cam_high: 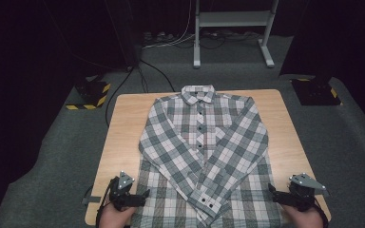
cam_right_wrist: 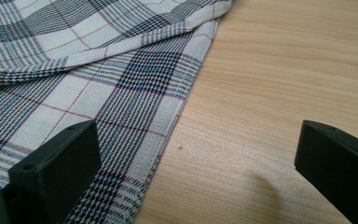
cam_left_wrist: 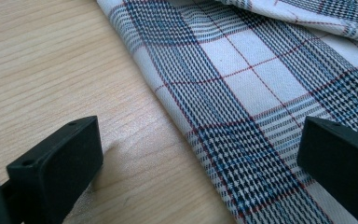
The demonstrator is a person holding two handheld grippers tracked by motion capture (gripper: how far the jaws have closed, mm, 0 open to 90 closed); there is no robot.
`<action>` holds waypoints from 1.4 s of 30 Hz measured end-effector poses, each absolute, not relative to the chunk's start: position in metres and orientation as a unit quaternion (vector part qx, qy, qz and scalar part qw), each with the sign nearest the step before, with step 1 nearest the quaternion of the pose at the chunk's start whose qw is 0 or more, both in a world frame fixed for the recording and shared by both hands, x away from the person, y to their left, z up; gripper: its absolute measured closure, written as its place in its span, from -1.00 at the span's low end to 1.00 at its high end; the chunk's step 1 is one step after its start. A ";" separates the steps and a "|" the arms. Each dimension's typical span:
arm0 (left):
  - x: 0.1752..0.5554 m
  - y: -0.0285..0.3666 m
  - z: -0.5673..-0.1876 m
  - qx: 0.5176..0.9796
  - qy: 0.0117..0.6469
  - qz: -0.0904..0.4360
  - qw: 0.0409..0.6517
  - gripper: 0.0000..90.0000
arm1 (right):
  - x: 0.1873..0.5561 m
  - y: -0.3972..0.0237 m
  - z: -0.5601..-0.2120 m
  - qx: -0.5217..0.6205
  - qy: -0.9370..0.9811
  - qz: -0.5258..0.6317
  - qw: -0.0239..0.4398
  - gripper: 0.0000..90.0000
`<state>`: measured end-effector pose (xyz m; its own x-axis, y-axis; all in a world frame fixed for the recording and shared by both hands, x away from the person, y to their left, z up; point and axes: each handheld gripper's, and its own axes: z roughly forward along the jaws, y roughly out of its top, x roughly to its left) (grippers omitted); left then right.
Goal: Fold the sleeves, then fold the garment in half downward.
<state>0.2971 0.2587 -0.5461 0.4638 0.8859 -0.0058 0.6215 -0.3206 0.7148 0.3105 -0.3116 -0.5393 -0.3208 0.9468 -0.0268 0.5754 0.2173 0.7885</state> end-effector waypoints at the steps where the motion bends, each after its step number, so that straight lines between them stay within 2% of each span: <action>1: 0.297 0.259 -0.546 0.788 0.478 0.198 0.333 -0.99 | 0.310 -0.311 -0.539 0.518 0.733 0.351 0.266 -1.00; 9: 0.299 0.263 -0.545 0.788 0.475 0.182 0.346 -1.00 | 0.310 -0.312 -0.538 0.510 0.729 0.369 0.268 -1.00; 15: 0.300 0.264 -0.541 0.800 0.458 0.177 0.344 -1.00 | 0.311 -0.300 -0.535 0.479 0.748 0.368 0.276 -1.00; 18: 0.307 0.265 -0.537 0.797 0.463 0.170 0.349 -1.00 | 0.315 -0.292 -0.533 0.477 0.751 0.371 0.265 -1.00; 19: 0.317 0.265 -0.534 0.797 0.477 0.148 0.339 -1.00 | 0.321 -0.287 -0.530 0.484 0.751 0.374 0.250 -1.00; 23: 0.334 0.264 -0.529 0.794 0.477 0.164 0.338 -0.99 | 0.337 -0.278 -0.526 0.481 0.755 0.372 0.247 -1.00; 30: 0.367 0.262 -0.529 0.794 0.487 0.151 0.330 -0.98 | 0.374 -0.278 -0.532 0.511 0.752 0.353 0.224 -0.90; 35: 0.390 0.260 -0.533 0.783 0.509 0.154 0.322 -0.77 | 0.396 -0.277 -0.538 0.536 0.745 0.340 0.207 -0.73; 38: 0.393 0.259 -0.532 0.779 0.514 0.162 0.321 -0.58 | 0.403 -0.275 -0.539 0.536 0.741 0.340 0.219 -0.60; 41: 0.394 0.256 -0.531 0.782 0.509 0.177 0.312 -0.23 | 0.408 -0.271 -0.537 0.533 0.743 0.342 0.216 -0.27; 42: 0.394 0.254 -0.529 0.781 0.509 0.179 0.315 -0.02 | 0.409 -0.269 -0.536 0.533 0.744 0.339 0.218 -0.13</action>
